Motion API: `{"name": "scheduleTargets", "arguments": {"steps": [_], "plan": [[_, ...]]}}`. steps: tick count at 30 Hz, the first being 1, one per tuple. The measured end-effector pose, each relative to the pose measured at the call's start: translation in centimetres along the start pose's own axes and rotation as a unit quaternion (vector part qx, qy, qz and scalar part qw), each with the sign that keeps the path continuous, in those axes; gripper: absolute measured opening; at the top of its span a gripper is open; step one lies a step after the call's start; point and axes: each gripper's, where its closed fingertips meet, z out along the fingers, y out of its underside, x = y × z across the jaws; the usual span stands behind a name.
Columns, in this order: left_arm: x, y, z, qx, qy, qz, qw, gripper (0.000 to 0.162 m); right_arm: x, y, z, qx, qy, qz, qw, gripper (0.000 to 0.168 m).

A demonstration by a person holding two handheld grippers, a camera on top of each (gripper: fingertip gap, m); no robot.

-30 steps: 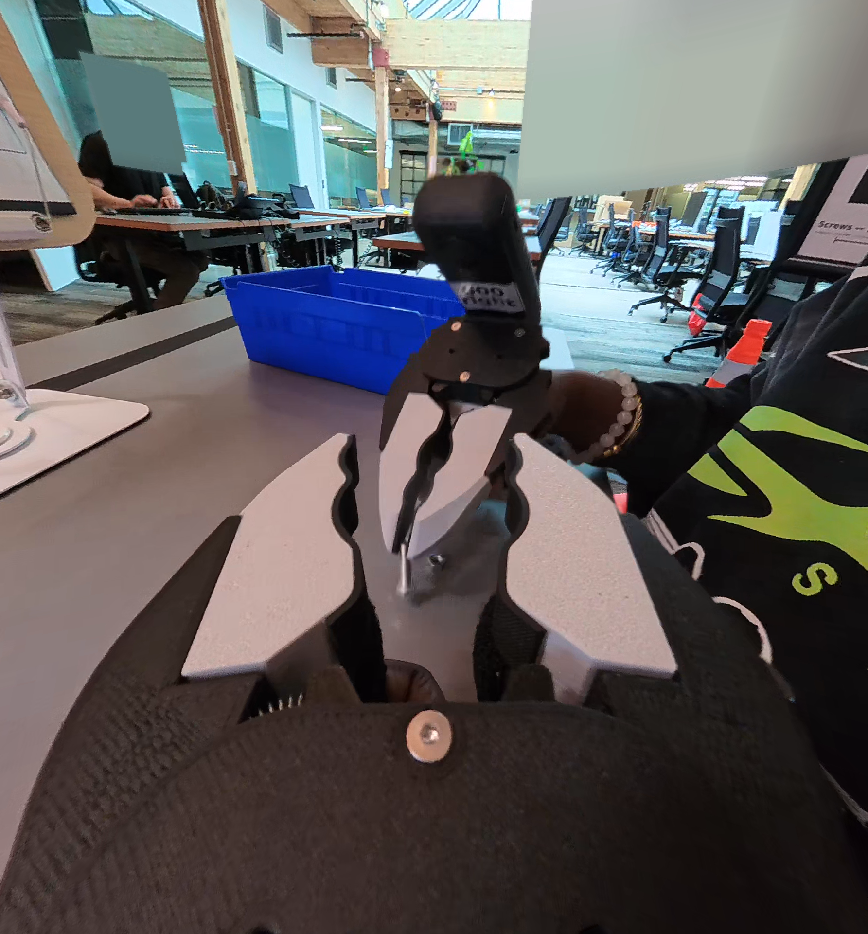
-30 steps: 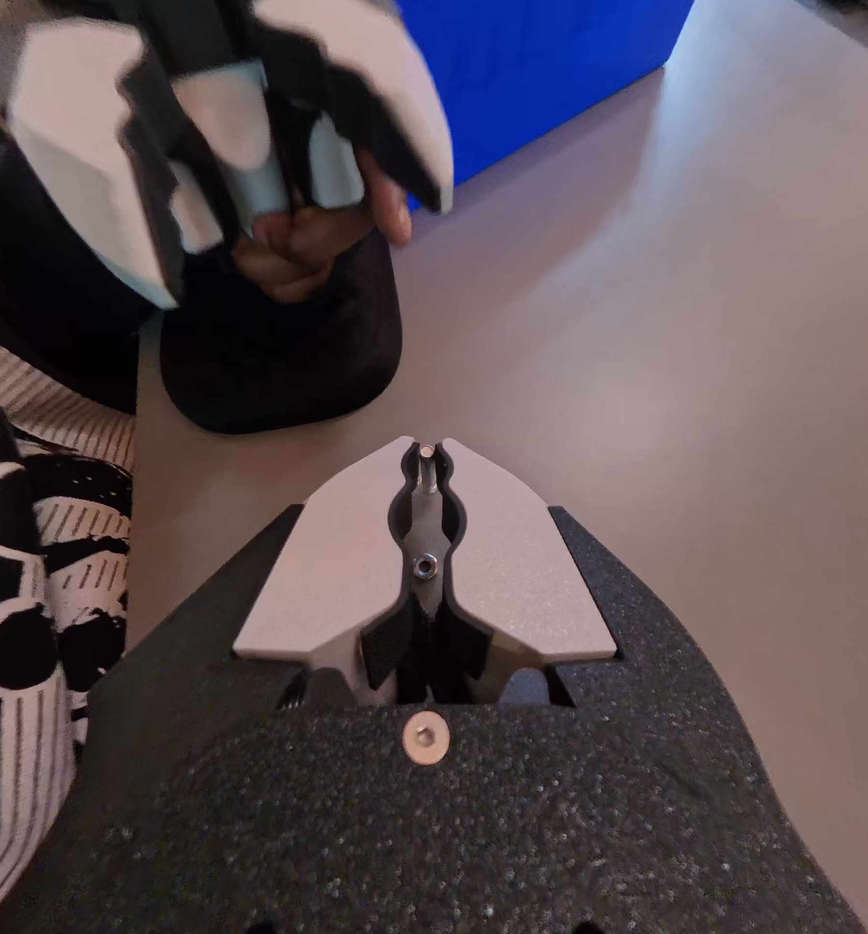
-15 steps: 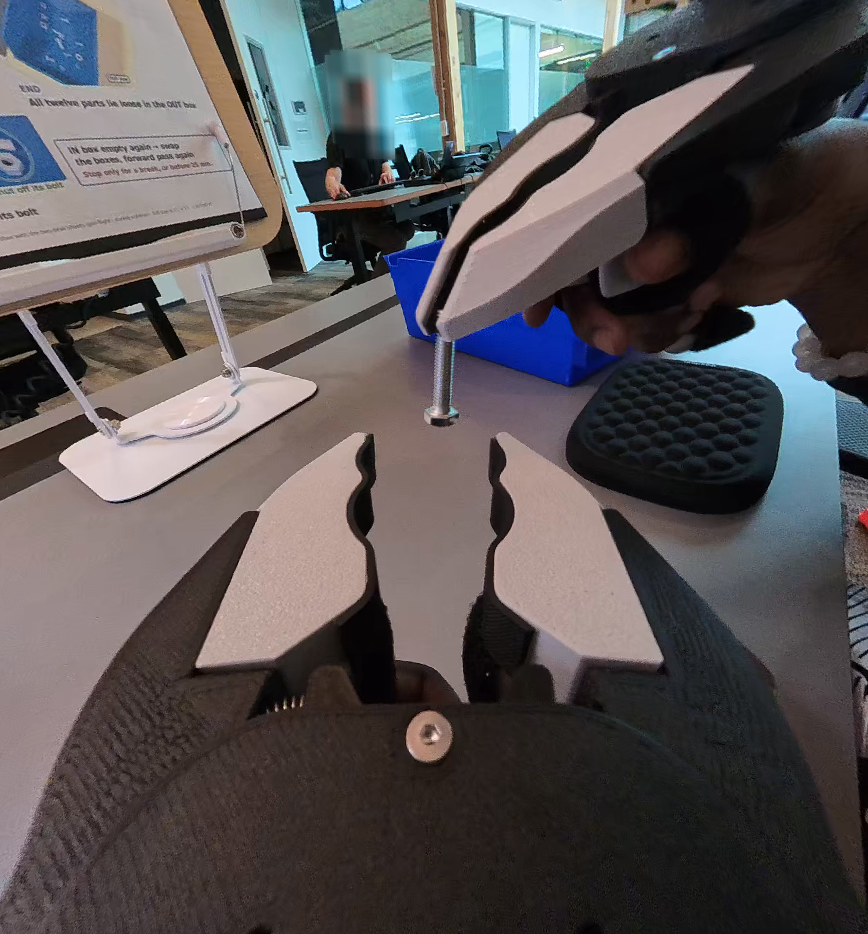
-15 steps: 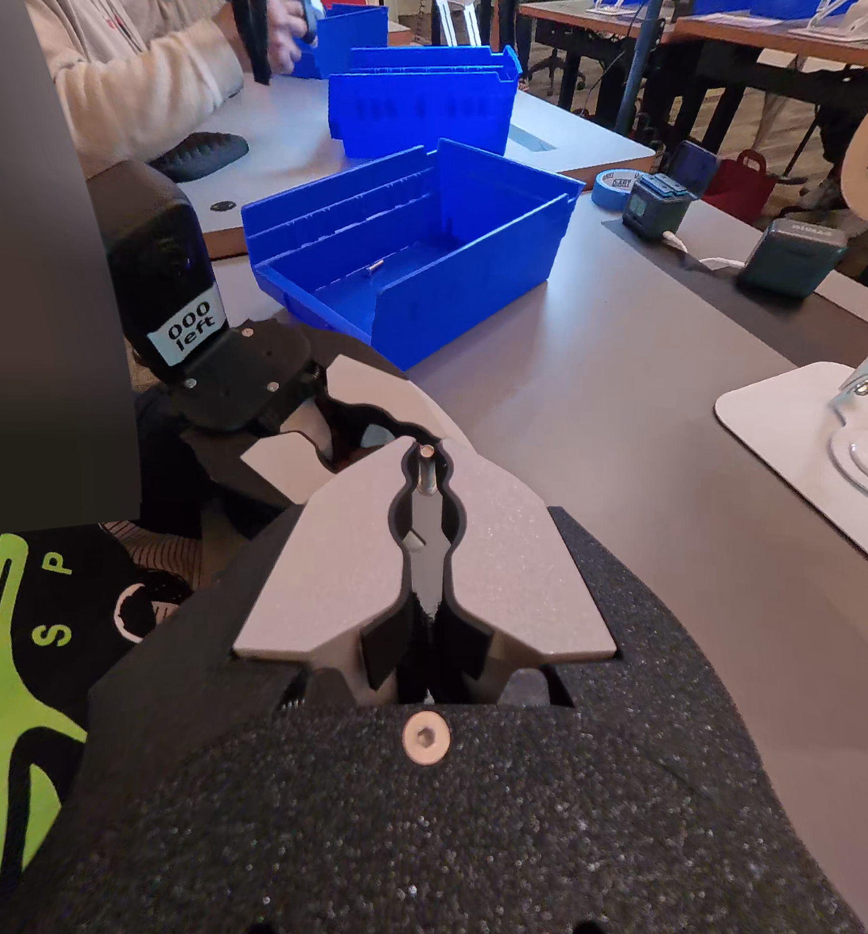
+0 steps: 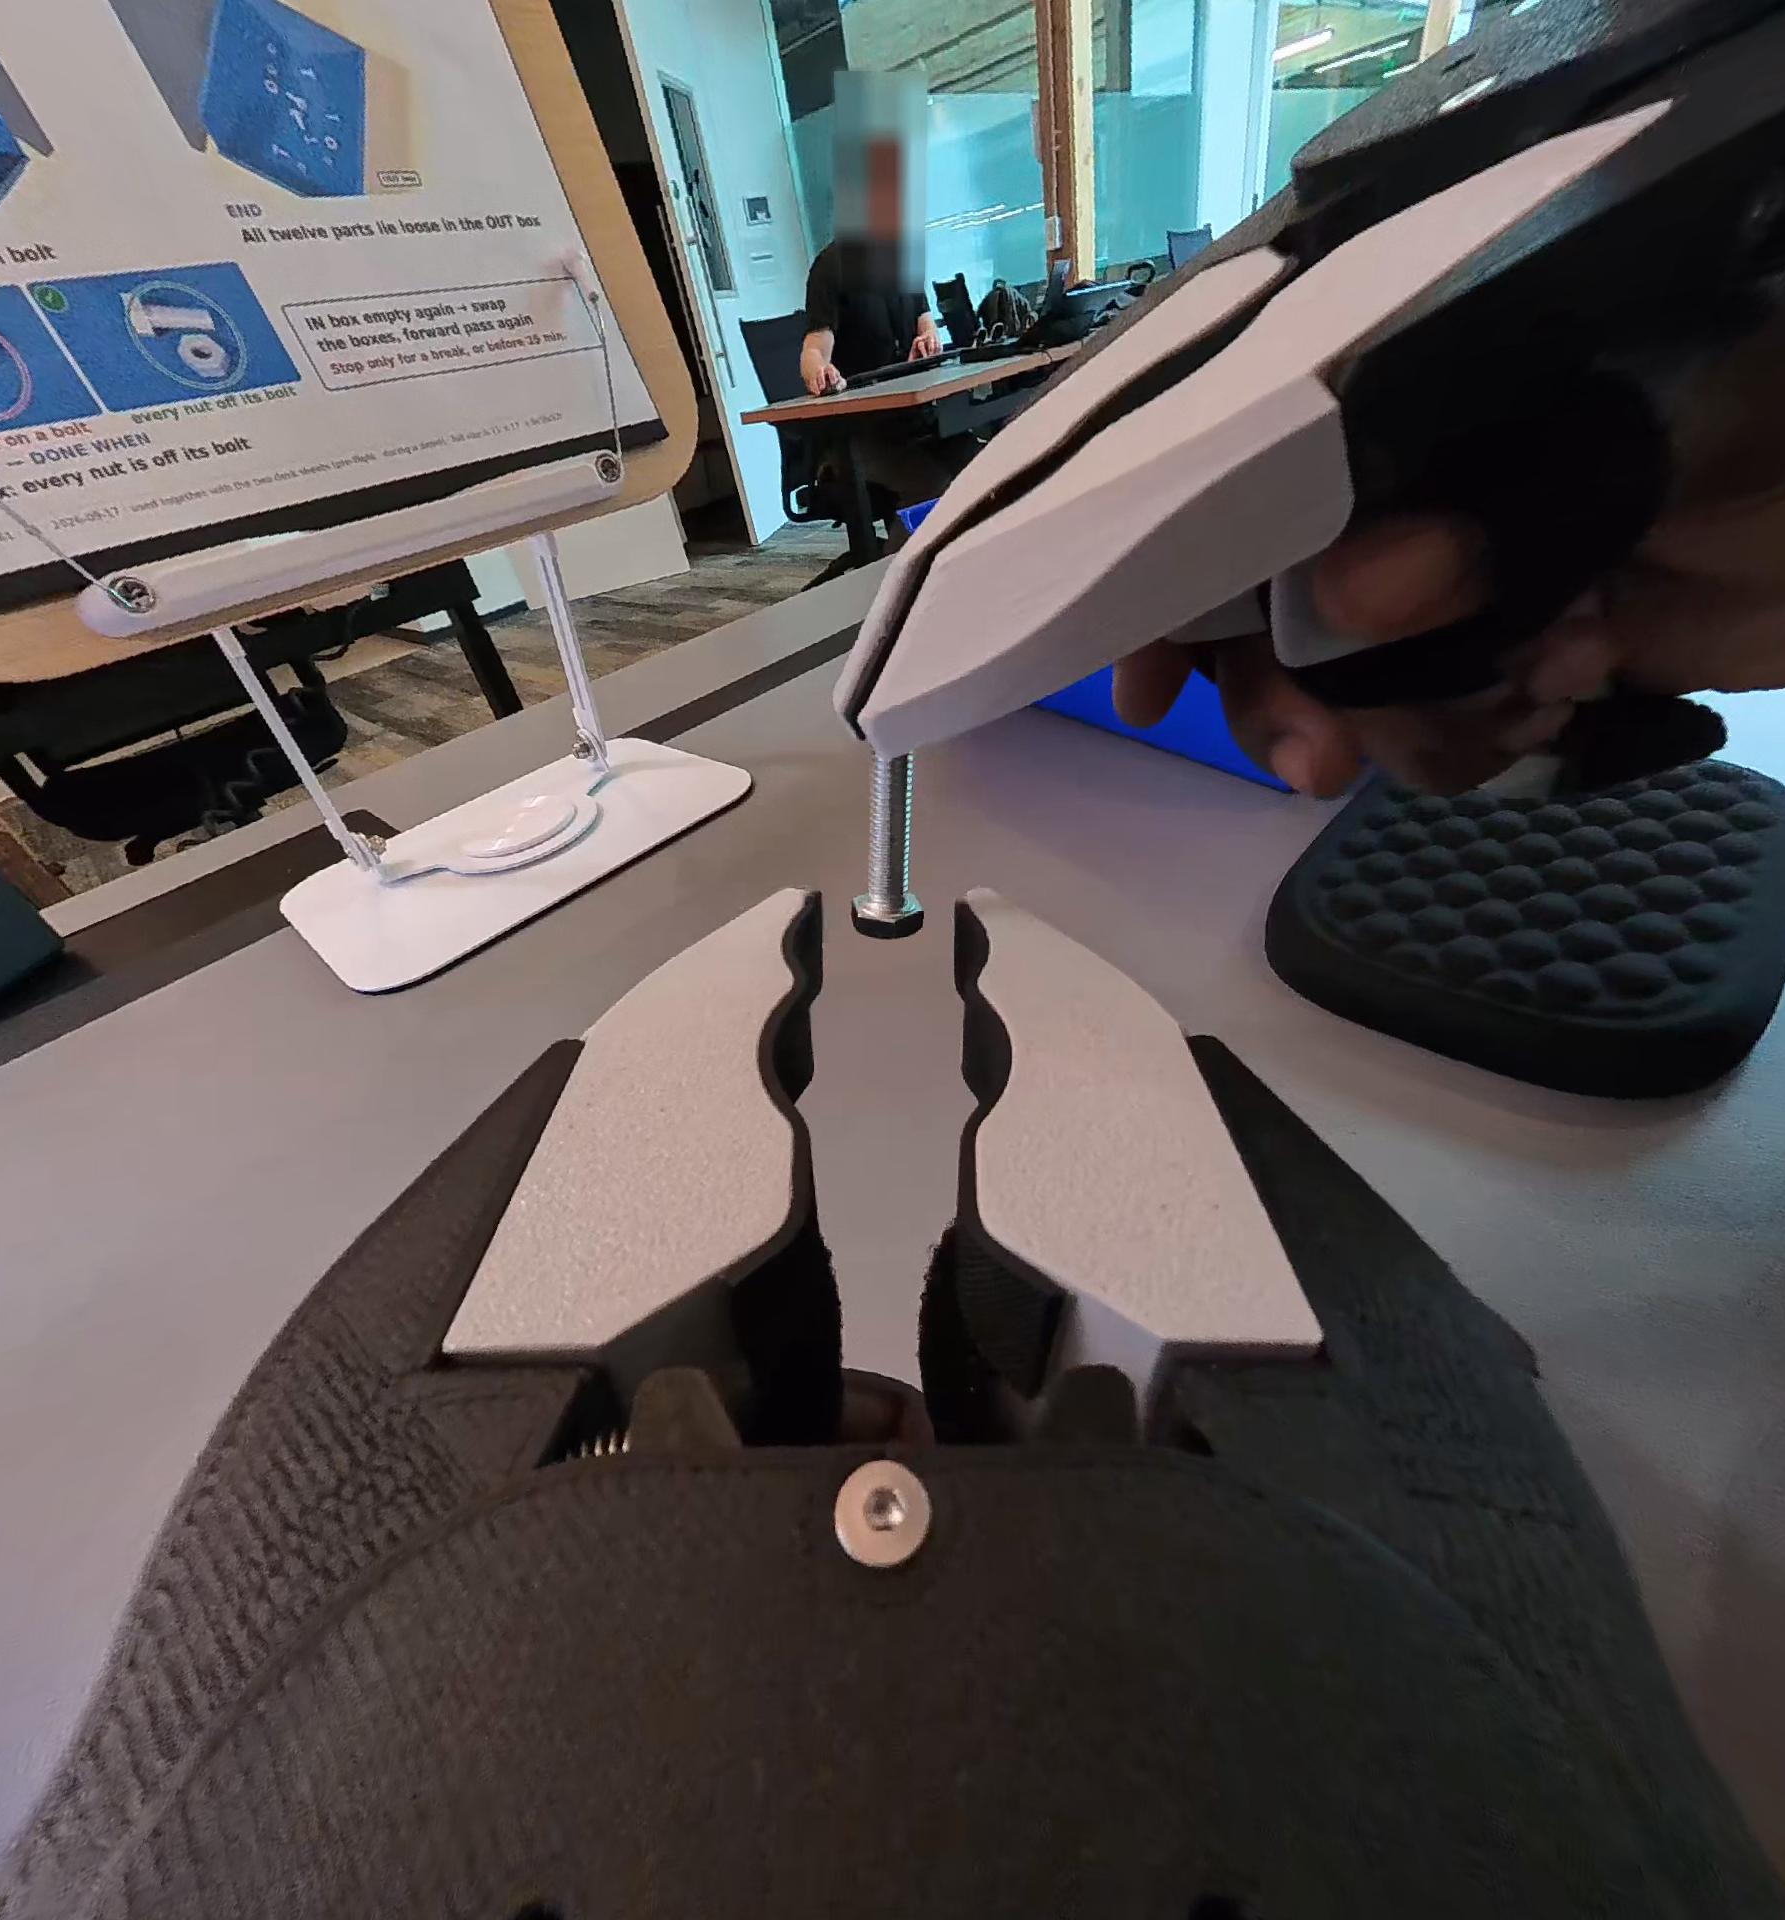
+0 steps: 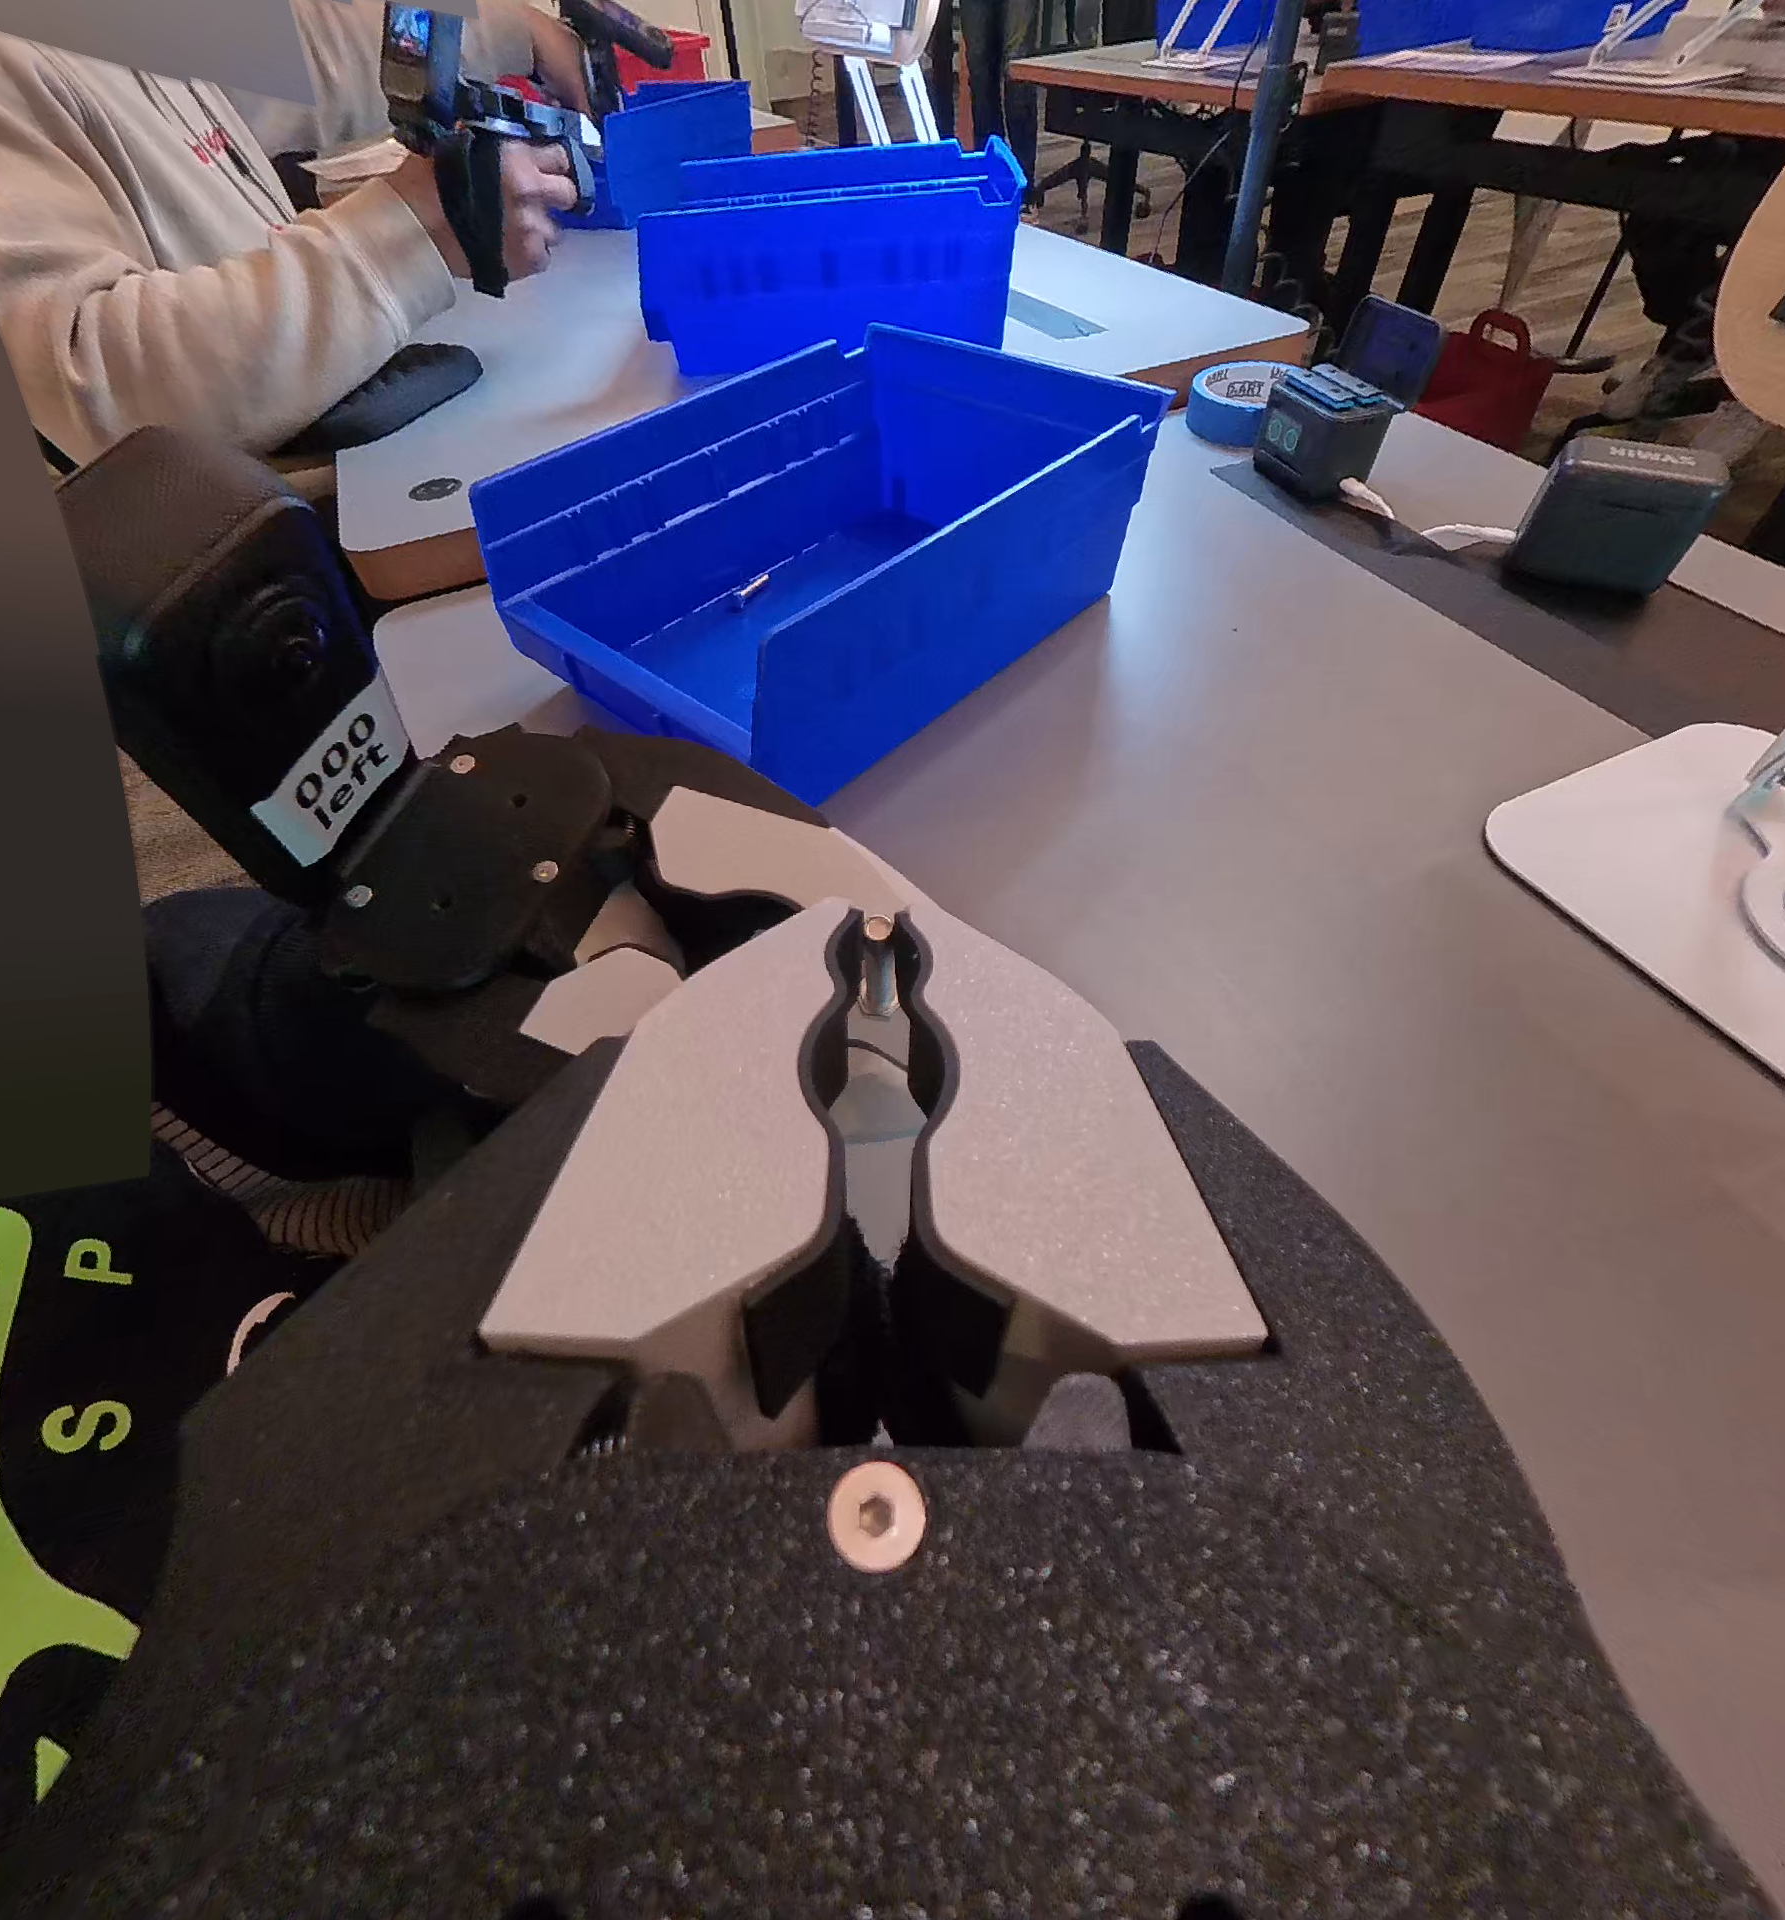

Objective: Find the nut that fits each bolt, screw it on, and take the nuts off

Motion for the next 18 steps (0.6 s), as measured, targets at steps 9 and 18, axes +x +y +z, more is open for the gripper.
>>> {"name": "scheduleTargets", "arguments": {"steps": [9,18], "plan": [[-0.17,-0.04,0.05,0.001,-0.015,0.018,1.0,0.017,0.2,0.1,0.18,-0.001,0.008,0.003,1.0,0.006],[-0.17,0.11,0.07,-0.003,-0.014,0.023,1.0,0.01,0.14,0.17,0.25,-0.001,0.008,0.005,1.0,0.006]]}}
